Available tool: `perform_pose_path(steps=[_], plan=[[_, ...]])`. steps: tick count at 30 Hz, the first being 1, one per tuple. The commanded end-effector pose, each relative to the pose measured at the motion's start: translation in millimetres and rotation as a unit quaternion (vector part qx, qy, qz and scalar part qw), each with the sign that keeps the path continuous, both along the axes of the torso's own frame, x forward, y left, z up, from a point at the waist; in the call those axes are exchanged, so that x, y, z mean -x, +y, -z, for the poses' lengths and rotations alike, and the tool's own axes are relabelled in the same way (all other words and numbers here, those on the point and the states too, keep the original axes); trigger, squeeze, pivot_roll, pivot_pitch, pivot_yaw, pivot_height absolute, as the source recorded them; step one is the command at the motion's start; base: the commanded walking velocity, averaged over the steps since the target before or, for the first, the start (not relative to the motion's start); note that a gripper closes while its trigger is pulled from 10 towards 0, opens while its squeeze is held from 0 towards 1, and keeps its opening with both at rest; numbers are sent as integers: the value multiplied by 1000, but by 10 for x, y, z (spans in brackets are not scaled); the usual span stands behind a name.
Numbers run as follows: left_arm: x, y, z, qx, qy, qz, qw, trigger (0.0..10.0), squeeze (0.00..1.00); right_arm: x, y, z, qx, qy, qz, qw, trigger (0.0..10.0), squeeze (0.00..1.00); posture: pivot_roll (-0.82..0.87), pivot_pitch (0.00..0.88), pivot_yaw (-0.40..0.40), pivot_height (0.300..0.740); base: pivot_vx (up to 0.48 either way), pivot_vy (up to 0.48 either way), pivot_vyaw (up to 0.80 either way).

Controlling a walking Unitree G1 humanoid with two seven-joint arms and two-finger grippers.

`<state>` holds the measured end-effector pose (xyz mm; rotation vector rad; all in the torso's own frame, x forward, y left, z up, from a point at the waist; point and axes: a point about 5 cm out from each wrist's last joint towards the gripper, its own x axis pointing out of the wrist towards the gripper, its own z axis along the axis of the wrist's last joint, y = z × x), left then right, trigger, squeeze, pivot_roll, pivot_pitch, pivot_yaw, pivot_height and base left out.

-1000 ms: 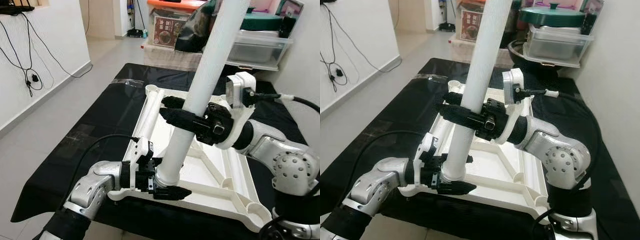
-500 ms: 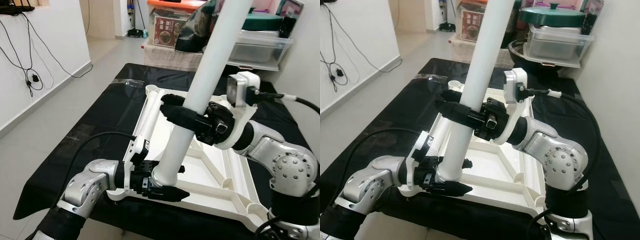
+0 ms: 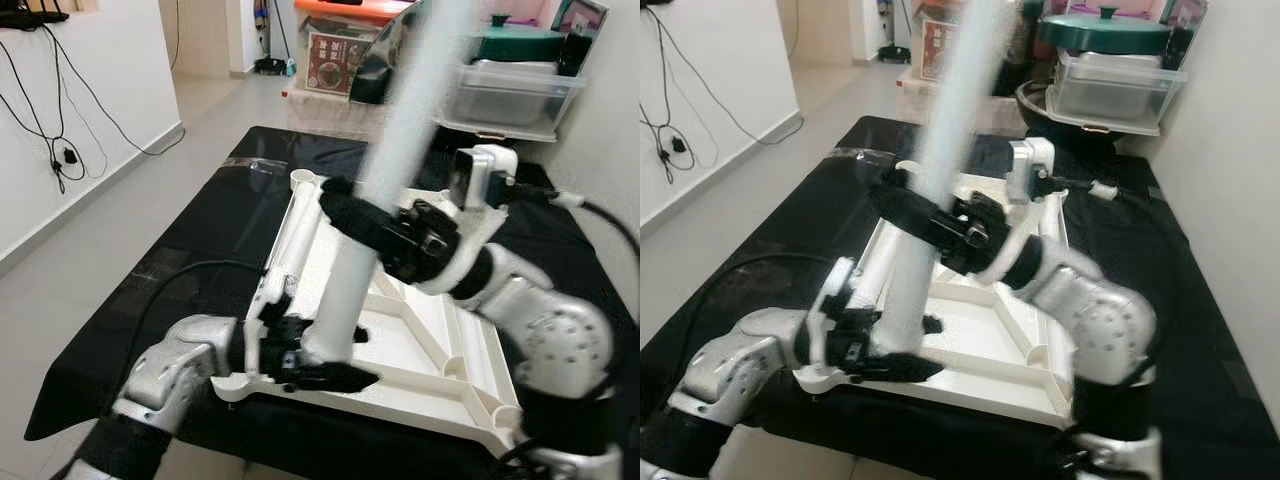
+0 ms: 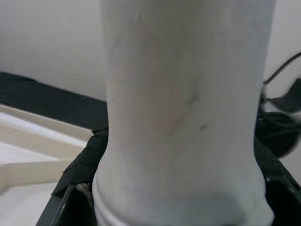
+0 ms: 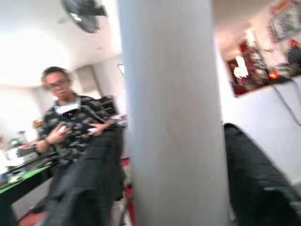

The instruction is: Building children table

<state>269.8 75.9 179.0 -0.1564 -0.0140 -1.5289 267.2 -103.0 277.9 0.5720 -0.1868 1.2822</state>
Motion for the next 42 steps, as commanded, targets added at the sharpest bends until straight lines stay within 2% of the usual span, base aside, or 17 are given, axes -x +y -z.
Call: perform_pose_path(steps=[1, 2, 3, 5, 8, 10, 13, 17, 25, 26, 27, 28, 30, 31, 40, 41, 42], plan=[[-4, -57, -9, -13, -8, 6, 1000, 10000, 0, -1, 38, 37, 18, 11, 14, 1000, 10000, 1000, 101, 0, -79, 740, 0, 0, 0], [-22, -53, -11, -14, -12, -1, 1000, 10000, 0, -24, 25, 69, 36, 14, 39, 998, 10000, 114, 101, 0, -79, 740, 0, 0, 0], [-71, -51, -14, -18, -19, -24, 999, 10000, 0, -90, 10, 127, 59, 31, 85, 994, 10000, 0, 98, 0, -79, 740, 0, 0, 0], [-134, -50, -11, -27, -28, -51, 998, 10000, 0, -171, -19, 193, 84, 51, 147, 984, 10000, 0, 99, 0, -82, 740, 0, 0, 0], [-153, -49, 6, -36, -30, -60, 997, 10000, 0, -203, -36, 215, 93, 57, 176, 978, 10000, 0, 99, 0, -82, 740, 0, 0, 0], [-183, -40, 127, -90, -54, -86, 991, 10000, 0, -236, -51, 256, 124, 58, 221, 966, 10000, 0, 96, 0, -82, 740, 0, 0, 0], [-191, -36, 173, -110, -63, -94, 987, 10000, 0, -249, -58, 270, 140, 55, 238, 960, 10000, 0, 96, 0, -82, 740, 0, 0, 0], [-282, -22, 244, -148, -81, -144, 975, 10000, 0, -320, -87, 280, 108, 86, 285, 949, 10000, 0, 103, 0, -87, 740, 0, 0, 0], [-350, -48, 335, -166, -98, -178, 965, 10000, 0, -346, 12, 251, 33, 129, 290, 948, 9961, 0, 100, 0, -85, 740, 0, 0, 0], [-385, -68, 327, -162, -102, -189, 963, 10000, 0, -337, 68, 270, 22, 141, 288, 947, 8588, 0, 100, 0, -86, 740, 0, 0, 0], [-398, -74, 321, -161, -103, -192, 963, 10000, 0, -333, 88, 278, 18, 145, 286, 947, 8588, 0, 99, 0, -85, 740, 0, 0, 0], [-408, -83, 318, -162, -106, -194, 962, 10000, 0, -327, 113, 297, 14, 151, 284, 947, 7216, 0, 99, 0, -85, 740, 0, 0, 0], [-416, -92, 319, -163, -109, -195, 961, 10000, 0, -323, 130, 309, 12, 156, 284, 946, 7216, 0, 99, 0, -85, 740, 0, 0, 0], [-426, -116, 319, -162, -113, -197, 960, 10000, 0, -310, 183, 350, 12, 165, 281, 945, 4471, 0, 97, 0, -82, 740, 0, 0, 0], [-421, -195, 292, -157, -124, -188, 962, 10000, 0, -294, 285, 451, 27, 175, 283, 943, 4588, 0, 98, 0, -81, 740, 0, 0, 0], [-417, -202, 291, -156, -126, -186, 962, 10000, 0, -300, 283, 463, 30, 175, 287, 941, 4157, 0, 98, 0, -81, 740, 0, 0, 0], [-411, -209, 299, -158, -128, -184, 962, 10000, 0, -311, 271, 479, 36, 173, 296, 939, 1569, 0, 98, 0, -81, 740, 0, 0, 0]])
